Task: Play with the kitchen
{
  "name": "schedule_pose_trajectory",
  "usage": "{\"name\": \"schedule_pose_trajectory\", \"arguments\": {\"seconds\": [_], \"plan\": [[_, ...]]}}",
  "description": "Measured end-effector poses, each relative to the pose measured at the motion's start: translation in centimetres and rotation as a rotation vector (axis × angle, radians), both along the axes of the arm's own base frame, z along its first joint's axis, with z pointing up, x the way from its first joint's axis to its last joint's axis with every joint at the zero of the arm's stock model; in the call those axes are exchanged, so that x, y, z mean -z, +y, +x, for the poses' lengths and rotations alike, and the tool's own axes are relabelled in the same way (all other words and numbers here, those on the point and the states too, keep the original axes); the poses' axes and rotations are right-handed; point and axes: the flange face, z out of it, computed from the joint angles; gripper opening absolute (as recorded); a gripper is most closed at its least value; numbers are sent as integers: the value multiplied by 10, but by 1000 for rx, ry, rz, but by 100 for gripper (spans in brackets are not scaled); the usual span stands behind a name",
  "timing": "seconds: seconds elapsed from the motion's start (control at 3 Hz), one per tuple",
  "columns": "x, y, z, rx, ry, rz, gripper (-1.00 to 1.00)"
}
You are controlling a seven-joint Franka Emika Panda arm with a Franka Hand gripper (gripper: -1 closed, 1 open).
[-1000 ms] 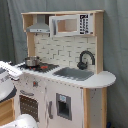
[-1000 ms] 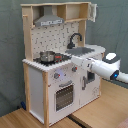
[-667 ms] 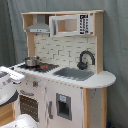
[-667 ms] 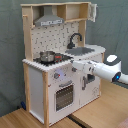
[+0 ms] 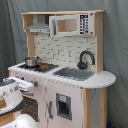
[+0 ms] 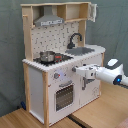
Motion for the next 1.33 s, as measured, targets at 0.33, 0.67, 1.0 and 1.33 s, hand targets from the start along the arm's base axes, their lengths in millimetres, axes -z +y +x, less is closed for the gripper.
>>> {"name": "schedule_pose_trajectory", "arguments": {"seconds": [0.33, 0.67, 1.0, 1.33], "plan": [[33, -23, 26, 71, 45, -35, 100], [37, -16, 40, 49, 66, 5, 100], [35, -12, 60, 49, 68, 45, 100], [35, -11, 61, 46, 68, 74, 100]]}}
